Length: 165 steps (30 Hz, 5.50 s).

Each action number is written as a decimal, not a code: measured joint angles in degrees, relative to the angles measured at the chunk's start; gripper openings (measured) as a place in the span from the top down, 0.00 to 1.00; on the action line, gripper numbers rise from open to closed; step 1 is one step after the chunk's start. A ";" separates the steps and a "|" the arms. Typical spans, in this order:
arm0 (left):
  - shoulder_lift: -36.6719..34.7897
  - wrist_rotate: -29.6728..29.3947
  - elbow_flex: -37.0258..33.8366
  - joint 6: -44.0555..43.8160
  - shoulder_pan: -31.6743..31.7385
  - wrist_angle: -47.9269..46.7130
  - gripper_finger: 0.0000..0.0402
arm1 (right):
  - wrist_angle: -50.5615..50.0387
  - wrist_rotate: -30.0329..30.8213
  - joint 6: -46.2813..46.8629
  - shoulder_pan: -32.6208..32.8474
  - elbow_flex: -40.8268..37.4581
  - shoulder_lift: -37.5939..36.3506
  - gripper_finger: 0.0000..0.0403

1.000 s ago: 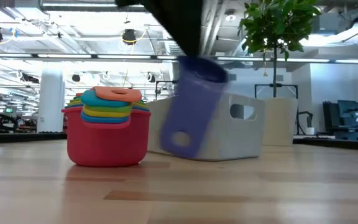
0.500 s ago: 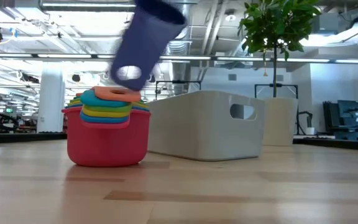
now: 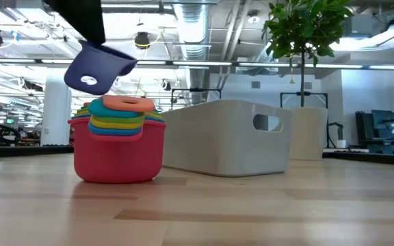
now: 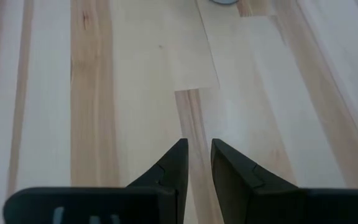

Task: Nest measuring cups in basket
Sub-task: Stack the dark blue measuring cup on top of the orange measuring cup, then adjust the white bin

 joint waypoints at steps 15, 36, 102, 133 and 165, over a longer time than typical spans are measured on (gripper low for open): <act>-7.09 -1.01 -19.15 -2.90 0.05 27.52 1.00 | 0.92 -0.20 -0.18 -1.41 -0.02 0.00 0.77; -7.09 -6.73 -19.44 0.47 -0.03 27.65 0.64 | 21.02 -1.07 -18.65 -16.64 -0.04 0.06 0.77; -7.09 -15.21 -21.50 12.24 -0.24 28.87 0.64 | 48.99 -27.42 -47.80 -43.61 -8.92 6.16 0.84; -7.26 -0.14 -33.10 42.84 26.40 49.13 0.79 | 61.31 -32.03 -64.92 -49.46 6.92 23.21 0.84; -7.44 -4.54 -31.68 36.41 20.92 42.76 0.80 | 40.56 -15.13 -62.00 -51.44 3.69 14.74 0.84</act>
